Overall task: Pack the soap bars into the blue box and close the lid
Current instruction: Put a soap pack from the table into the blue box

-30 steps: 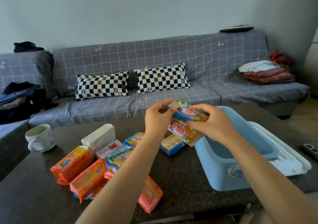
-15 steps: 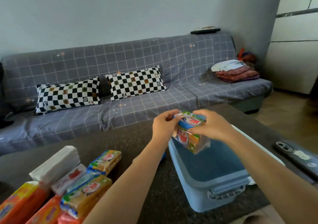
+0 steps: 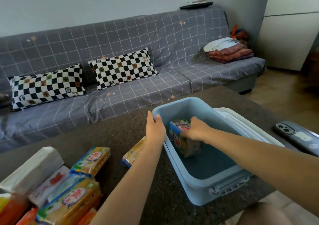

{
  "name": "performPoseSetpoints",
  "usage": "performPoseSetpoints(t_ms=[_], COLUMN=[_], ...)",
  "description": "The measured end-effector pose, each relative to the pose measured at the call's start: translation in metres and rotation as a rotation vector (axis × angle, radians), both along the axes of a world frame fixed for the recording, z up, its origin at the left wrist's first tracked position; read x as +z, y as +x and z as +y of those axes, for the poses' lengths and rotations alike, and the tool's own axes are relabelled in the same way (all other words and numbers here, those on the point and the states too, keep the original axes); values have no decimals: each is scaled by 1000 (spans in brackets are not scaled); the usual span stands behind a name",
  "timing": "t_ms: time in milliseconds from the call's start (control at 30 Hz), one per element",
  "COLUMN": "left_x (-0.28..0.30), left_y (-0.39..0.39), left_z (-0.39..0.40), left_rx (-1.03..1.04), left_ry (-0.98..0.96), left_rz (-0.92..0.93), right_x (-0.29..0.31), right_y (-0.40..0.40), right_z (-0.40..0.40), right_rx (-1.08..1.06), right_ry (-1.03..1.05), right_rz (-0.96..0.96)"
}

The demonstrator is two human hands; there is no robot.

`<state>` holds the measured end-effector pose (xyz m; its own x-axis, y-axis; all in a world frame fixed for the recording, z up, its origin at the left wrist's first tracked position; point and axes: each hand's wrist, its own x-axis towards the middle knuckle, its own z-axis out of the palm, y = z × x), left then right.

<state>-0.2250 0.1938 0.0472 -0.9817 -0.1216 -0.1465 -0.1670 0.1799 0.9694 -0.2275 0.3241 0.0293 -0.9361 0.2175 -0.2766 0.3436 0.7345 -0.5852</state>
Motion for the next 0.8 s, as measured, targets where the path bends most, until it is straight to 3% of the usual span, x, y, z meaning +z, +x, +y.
performPoseSetpoints(t_ms=[167,367,800], left_x=[-5,-7,-11], left_y=[-2,-2,-4], left_z=[-2,-2,0], left_rx=[-3,25,21], left_ry=[25,78,85], left_rz=[-11,-12,-16], right_x=[-17,-28,-24], right_y=[-7,-8,-4], right_z=[7,3,-2], right_rx=[-98,-83,-98], right_ry=[-115,-84,-432], right_rz=[-19,-45,-159])
